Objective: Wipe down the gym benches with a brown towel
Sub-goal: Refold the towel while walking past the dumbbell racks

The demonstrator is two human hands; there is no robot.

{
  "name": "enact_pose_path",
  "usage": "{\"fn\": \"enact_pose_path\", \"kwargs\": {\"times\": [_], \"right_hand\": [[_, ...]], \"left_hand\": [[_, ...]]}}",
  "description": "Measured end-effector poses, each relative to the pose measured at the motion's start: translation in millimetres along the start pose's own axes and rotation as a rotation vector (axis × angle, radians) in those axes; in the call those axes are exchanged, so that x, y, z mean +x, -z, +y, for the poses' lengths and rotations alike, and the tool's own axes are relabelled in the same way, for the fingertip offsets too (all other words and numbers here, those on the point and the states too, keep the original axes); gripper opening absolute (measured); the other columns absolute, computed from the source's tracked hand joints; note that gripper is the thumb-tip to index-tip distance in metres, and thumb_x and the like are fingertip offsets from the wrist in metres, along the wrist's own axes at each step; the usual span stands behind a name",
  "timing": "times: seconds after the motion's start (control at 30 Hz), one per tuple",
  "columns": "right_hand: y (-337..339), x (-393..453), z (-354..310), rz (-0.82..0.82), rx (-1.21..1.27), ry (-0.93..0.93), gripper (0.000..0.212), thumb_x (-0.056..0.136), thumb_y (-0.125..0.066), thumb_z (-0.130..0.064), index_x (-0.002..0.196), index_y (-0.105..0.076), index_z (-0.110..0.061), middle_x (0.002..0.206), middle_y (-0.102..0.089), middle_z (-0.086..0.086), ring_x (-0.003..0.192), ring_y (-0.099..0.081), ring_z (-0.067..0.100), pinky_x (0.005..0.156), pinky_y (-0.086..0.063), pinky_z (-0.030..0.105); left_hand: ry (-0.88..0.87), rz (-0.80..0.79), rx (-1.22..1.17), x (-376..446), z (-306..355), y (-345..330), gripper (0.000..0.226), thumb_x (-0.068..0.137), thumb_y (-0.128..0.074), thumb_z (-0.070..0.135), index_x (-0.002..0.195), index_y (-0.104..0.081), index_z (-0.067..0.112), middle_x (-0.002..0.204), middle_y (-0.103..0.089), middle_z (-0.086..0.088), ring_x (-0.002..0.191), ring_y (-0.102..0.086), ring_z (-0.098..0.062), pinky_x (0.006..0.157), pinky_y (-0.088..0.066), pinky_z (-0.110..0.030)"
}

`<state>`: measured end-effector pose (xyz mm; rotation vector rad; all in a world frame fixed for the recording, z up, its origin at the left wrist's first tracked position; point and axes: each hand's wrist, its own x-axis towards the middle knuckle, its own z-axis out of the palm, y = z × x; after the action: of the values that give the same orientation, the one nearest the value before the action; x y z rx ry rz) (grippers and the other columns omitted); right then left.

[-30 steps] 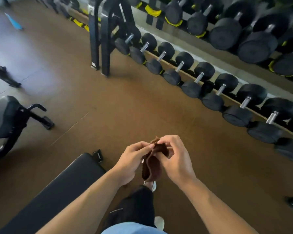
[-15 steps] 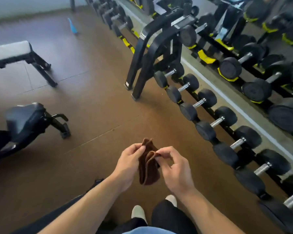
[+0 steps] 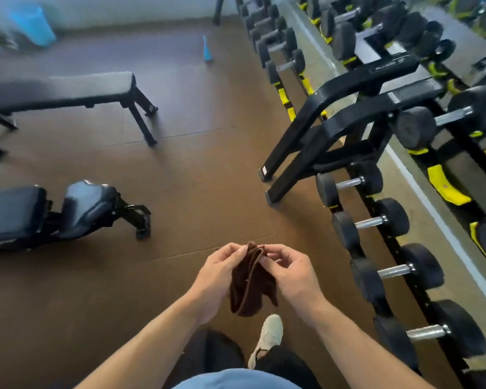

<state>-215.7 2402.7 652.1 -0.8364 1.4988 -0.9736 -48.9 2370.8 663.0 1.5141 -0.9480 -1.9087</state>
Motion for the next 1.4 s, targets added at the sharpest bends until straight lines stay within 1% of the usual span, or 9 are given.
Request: {"fn": "enact_pose_path", "kwargs": {"times": [0.13,0.27,0.5,0.63,0.83,0.97,1.07,1.23,1.4], "right_hand": [[-3,82,-36,0.014,-0.209,0.144,0.012,0.095,-0.077,-0.022,0.101,-0.073,-0.033,0.098,-0.074,-0.013,0.095,-0.071,0.006,0.078,-0.061,0.022],[-19,167,-76,-0.243,-0.235,0.147,0.012,0.100,-0.070,-0.022,0.106,-0.074,-0.031,0.096,-0.075,-0.016,0.100,-0.071,0.007,0.087,-0.063,0.029],[-71,342,-155,-0.346,-0.317,0.174,0.018,0.103,-0.065,-0.020,0.107,-0.076,-0.034,0.096,-0.076,-0.009,0.099,-0.072,0.018,0.091,-0.062,0.039],[-98,421,-196,-0.356,-0.266,0.139,0.025,0.104,-0.063,-0.018,0.123,-0.063,-0.034,0.099,-0.073,-0.004,0.101,-0.072,0.014,0.090,-0.061,0.029],[-122,546,-247,-0.295,-0.289,0.112,0.018,0.104,-0.065,-0.015,0.114,-0.073,-0.028,0.100,-0.077,-0.005,0.099,-0.072,0.010,0.088,-0.059,0.025],[-137,644,-274,-0.188,-0.280,0.117,0.009,0.103,-0.066,-0.017,0.103,-0.070,-0.025,0.091,-0.076,-0.005,0.091,-0.071,0.011,0.078,-0.057,0.020],[-144,725,-306,-0.147,-0.298,0.163,0.007,0.105,-0.064,-0.021,0.107,-0.066,-0.027,0.114,-0.068,-0.007,0.106,-0.065,0.008,0.081,-0.057,0.016],[-149,848,-382,-0.148,-0.365,0.161,0.007,0.108,-0.057,-0.026,0.111,-0.061,-0.031,0.107,-0.072,-0.008,0.103,-0.069,0.008,0.089,-0.063,0.030],[-187,953,-434,-0.018,-0.400,0.249,0.016,0.104,-0.064,-0.028,0.118,-0.067,-0.036,0.103,-0.069,-0.027,0.097,-0.064,-0.016,0.079,-0.052,0.005]], "left_hand": [[-0.039,0.179,0.016,58,44,6,0.029,0.105,-0.054,0.042,0.096,-0.070,0.021,0.087,-0.074,-0.004,0.081,-0.067,-0.013,0.077,-0.052,-0.031],[-0.114,0.304,-0.016,127,93,33,0.024,0.105,-0.056,0.038,0.094,-0.072,0.024,0.095,-0.076,-0.009,0.086,-0.069,-0.019,0.083,-0.057,-0.039],[-0.183,0.159,-0.014,255,200,98,0.019,0.105,-0.059,0.027,0.102,-0.074,0.016,0.087,-0.074,-0.004,0.079,-0.068,-0.009,0.068,-0.053,-0.020],[-0.092,0.018,0.016,313,268,138,0.020,0.100,-0.063,0.041,0.108,-0.073,0.027,0.103,-0.078,-0.005,0.094,-0.076,-0.023,0.084,-0.060,-0.037],[-0.121,-0.030,0.389,416,361,188,0.052,0.078,-0.085,0.011,0.118,-0.066,0.038,0.107,-0.073,0.008,0.102,-0.072,-0.013,0.086,-0.064,-0.035],[-0.168,0.183,0.666,506,413,211,0.032,0.084,-0.074,0.011,0.110,-0.069,0.031,0.100,-0.066,0.007,0.093,-0.067,-0.012,0.077,-0.063,-0.032],[-0.193,0.333,0.855,577,455,229,0.014,0.098,-0.064,0.026,0.107,-0.074,0.028,0.096,-0.064,0.009,0.092,-0.061,-0.013,0.084,-0.055,-0.033],[-0.225,0.362,0.794,673,537,239,0.025,0.108,-0.048,0.032,0.107,-0.072,0.025,0.095,-0.067,0.008,0.088,-0.062,-0.009,0.077,-0.049,-0.024],[-0.099,0.485,0.402,778,630,256,0.031,0.105,-0.051,0.033,0.087,-0.070,0.018,0.085,-0.073,-0.003,0.078,-0.072,-0.020,0.077,-0.061,-0.041]]}}
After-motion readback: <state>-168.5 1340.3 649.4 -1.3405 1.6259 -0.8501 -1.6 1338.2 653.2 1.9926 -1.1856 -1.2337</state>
